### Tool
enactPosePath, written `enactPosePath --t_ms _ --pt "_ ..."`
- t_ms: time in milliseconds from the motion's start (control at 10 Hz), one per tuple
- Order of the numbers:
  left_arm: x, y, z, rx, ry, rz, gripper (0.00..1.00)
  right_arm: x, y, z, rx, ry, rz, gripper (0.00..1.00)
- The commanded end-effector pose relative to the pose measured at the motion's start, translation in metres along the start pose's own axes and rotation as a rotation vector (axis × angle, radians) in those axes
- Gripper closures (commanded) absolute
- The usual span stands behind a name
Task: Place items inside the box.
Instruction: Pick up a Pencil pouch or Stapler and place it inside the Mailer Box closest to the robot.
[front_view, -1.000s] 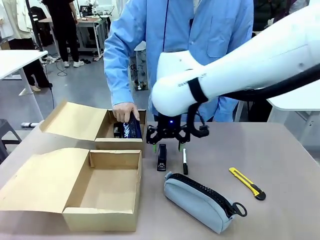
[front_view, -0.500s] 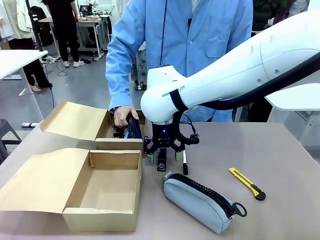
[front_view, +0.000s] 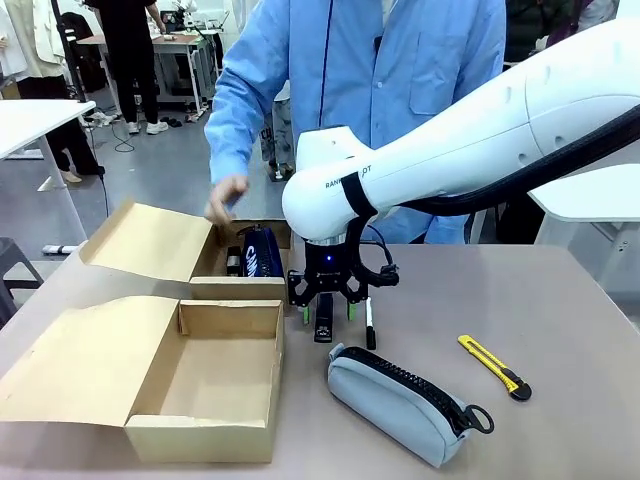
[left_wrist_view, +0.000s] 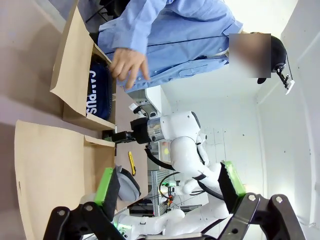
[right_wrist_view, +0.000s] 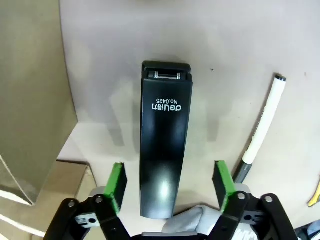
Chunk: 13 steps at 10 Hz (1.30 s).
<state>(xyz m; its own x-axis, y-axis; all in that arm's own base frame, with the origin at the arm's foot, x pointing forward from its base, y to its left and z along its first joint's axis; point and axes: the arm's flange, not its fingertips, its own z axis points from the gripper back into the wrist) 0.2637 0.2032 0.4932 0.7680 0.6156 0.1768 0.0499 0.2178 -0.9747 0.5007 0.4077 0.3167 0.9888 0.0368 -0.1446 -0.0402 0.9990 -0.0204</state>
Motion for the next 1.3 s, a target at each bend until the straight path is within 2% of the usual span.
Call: enactPosePath --t_ms 0,100,200,1200 --pt "-0.002 0.0 0.0 -0.016 -0.003 -0.021 0.0 -0.012 -0.01 -0.001 0.028 -0.031 0.03 1.0" --pt "-0.002 0.0 0.0 -0.016 -0.003 -0.021 0.0 -0.014 -0.011 -0.002 0.027 -0.042 0.027 0.65" --pt "-0.002 0.0 0.0 -0.016 -0.003 -0.021 0.0 -0.015 -0.012 -0.003 0.035 -0.033 0.026 1.0" --pt "-0.002 0.0 0.0 -0.016 -0.003 -0.021 0.0 -0.029 -0.016 0.002 0.029 -0.034 0.03 1.0"
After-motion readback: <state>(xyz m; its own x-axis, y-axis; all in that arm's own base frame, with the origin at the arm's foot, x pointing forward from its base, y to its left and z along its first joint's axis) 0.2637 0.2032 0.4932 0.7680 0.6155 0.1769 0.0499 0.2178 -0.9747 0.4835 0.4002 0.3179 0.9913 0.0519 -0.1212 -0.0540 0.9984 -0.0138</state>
